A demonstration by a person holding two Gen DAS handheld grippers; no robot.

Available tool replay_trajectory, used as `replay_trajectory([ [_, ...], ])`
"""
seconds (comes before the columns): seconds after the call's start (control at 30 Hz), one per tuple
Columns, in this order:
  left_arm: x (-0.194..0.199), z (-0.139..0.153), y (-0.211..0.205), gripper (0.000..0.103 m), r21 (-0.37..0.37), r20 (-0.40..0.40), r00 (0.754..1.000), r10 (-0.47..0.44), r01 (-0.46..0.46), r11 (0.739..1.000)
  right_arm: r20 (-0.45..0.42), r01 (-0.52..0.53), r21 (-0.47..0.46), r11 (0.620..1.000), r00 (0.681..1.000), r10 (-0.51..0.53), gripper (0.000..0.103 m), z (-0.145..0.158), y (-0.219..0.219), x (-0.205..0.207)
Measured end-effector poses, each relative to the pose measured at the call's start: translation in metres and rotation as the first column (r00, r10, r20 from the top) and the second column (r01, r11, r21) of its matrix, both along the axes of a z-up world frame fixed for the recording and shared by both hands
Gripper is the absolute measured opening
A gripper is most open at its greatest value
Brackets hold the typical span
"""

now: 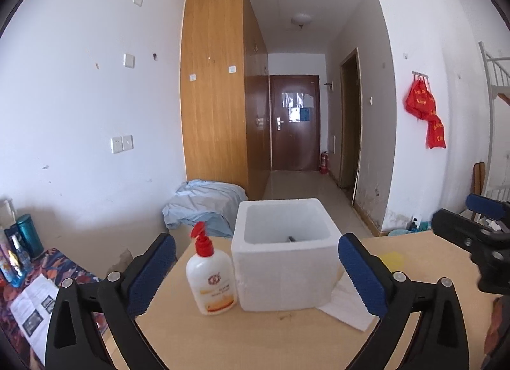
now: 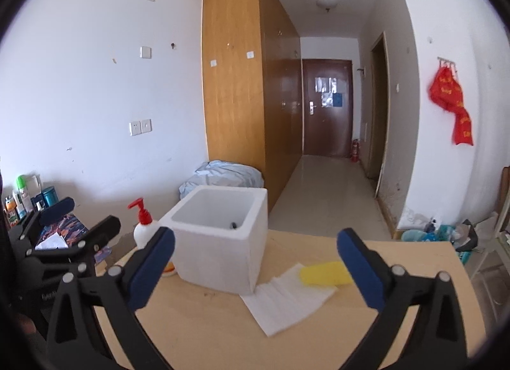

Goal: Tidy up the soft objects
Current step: 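Move both grippers toward the yellow foam net and paper towel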

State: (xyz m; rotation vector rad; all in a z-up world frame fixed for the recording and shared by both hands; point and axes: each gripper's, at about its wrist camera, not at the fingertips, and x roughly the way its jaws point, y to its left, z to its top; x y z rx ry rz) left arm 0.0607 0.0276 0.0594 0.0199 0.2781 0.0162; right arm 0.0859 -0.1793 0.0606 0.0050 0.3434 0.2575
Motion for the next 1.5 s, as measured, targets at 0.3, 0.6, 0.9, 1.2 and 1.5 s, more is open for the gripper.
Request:
replay_trajectory([
  [0.3,-0.045,-0.014,-0.008,0.103,-0.015,-0.014,0.998,-0.056,0.056,0.998,-0.002,0.04,0.04,0.998,0.999,-0.04,0.103,-0.023,-0.02,-0.052],
  [0.6,-0.067,-0.037,-0.025,0.103,-0.033,-0.043,0.991,-0.125,0.124,0.992,-0.031,0.081,0.077,0.994,0.996,-0.079,0.103,-0.044,-0.036,-0.07],
  [0.9,-0.073,-0.042,-0.039,0.103,-0.02,-0.046,0.987,-0.153,0.152,0.988,-0.037,0.092,0.098,0.991,0.995,-0.089,0.103,-0.049,-0.044,-0.081],
  [1.2,-0.068,-0.044,-0.043,0.103,-0.023,-0.058,0.985,-0.163,0.162,0.987,-0.047,0.107,0.095,0.99,0.994,-0.103,0.103,-0.052,-0.049,-0.077],
  [1.5,-0.053,-0.048,-0.051,0.103,-0.029,-0.076,0.978,-0.193,0.191,0.981,-0.072,0.126,0.079,0.989,0.99,-0.121,0.103,-0.055,-0.053,-0.063],
])
